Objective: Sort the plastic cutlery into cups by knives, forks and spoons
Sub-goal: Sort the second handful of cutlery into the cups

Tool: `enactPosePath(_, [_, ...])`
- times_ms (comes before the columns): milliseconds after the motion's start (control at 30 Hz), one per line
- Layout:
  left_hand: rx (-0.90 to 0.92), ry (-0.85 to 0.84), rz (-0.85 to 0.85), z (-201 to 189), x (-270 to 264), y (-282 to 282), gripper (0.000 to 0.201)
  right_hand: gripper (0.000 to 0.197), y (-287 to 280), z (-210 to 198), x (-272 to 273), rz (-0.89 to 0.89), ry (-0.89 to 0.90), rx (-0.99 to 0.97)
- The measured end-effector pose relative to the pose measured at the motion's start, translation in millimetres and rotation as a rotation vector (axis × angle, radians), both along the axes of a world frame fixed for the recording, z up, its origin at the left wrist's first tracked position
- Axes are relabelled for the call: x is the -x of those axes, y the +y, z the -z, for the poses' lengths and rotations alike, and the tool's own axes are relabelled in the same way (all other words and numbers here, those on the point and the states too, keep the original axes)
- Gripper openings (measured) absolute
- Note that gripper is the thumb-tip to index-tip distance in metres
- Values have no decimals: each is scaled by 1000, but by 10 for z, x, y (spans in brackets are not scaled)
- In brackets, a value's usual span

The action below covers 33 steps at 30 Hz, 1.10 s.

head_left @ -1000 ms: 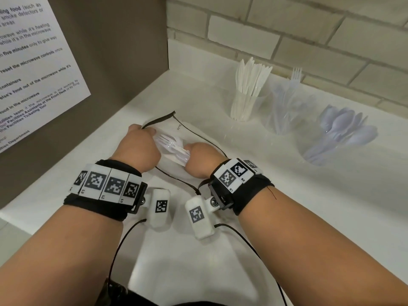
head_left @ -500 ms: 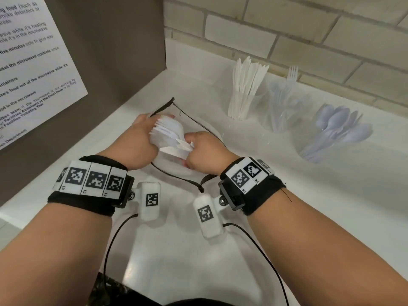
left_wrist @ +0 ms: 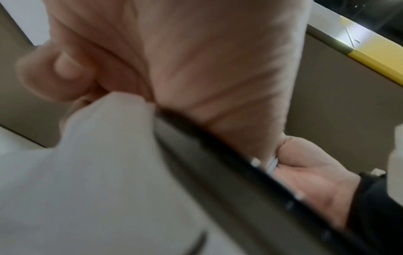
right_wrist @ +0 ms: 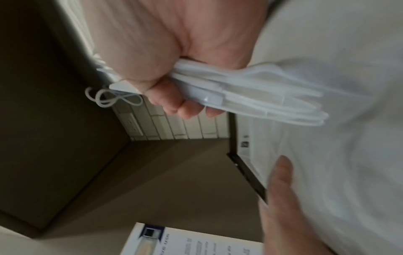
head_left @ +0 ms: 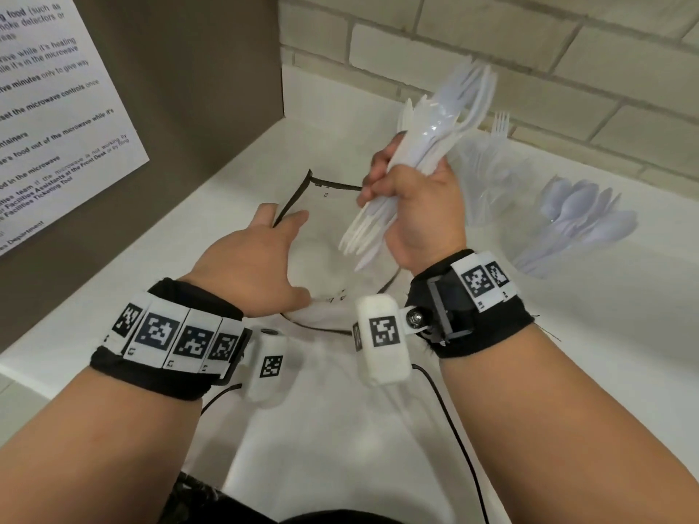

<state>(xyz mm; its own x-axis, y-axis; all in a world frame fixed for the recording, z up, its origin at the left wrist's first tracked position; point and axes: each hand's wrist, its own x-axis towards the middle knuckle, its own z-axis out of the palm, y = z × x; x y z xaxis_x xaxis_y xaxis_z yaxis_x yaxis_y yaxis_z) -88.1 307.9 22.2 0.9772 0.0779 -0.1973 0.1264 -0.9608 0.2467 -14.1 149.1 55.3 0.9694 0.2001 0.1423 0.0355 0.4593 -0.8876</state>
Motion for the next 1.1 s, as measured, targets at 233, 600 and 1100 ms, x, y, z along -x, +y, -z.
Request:
enactPosePath(233, [12,19,-47,-33,33,-115,120,28,-28,193,50,10,-52,226])
enactPosePath(600, [75,16,10,60,41,-166,116,18,0,739,66,-148,-14,699])
enactPosePath(1100, [31,52,-271,-209,-4,201,47,24,-140,169,0,-167,328,-251])
